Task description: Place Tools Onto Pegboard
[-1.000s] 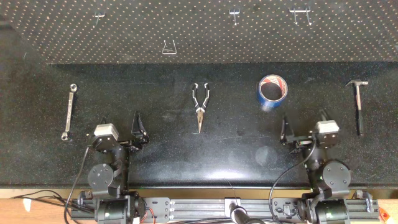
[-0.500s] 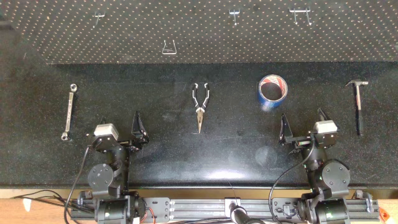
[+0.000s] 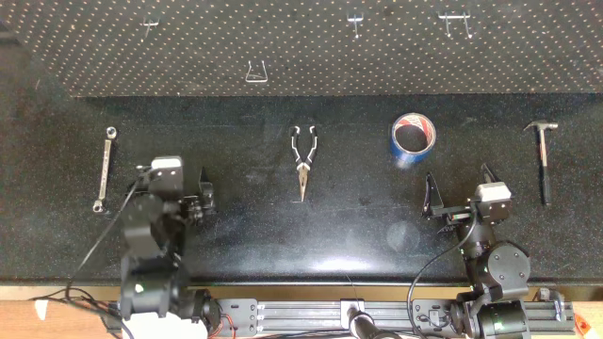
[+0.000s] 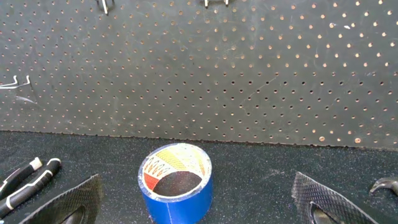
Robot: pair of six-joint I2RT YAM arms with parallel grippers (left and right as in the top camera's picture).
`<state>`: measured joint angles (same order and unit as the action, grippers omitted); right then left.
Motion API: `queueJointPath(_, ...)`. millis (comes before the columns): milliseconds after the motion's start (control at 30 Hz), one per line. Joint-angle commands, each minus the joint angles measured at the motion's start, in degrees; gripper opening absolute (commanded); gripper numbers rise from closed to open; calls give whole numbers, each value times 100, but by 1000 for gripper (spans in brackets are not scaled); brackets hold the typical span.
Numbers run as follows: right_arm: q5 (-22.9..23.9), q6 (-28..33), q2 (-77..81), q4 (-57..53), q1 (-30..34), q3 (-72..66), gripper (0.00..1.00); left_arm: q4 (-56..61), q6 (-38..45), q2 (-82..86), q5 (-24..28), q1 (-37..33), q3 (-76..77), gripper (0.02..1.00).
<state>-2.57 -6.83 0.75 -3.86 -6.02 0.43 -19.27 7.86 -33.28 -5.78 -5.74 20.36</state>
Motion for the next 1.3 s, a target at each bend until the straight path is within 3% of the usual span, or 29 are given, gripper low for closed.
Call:
queueJointPath(33,46,-66,-48,-22,-28,-17,996,-1582,861,-1585,-1305,-7,1633,998)
queueJointPath(167,46,-66,-48,-22,-28,-17,996,-2533,896,-2730,-1244,-780,2625,993)
queueJointPath(267,46,-66,-48,-22,-28,-17,996,-2660,940,-3130,-614,-2011,3040,993)
queueJointPath(400,46,-66,-48,-22,-28,-17,996,-2712,1862,-3182,634,-3842,3191,993)
queueJointPath(500,46,-66,-48,-22,-28,-17,996,-2791,2590,-3375,1272,-4406,3191,993)
queueJointPath(1067,46,-66,-48,-22,-28,-17,996,-1587,3274,-6483,1705,-4402,4225,993)
queueJointPath(1300,46,-66,-48,-22,-28,-17,996,-1141,3285,-7042,1803,-3930,4310,996)
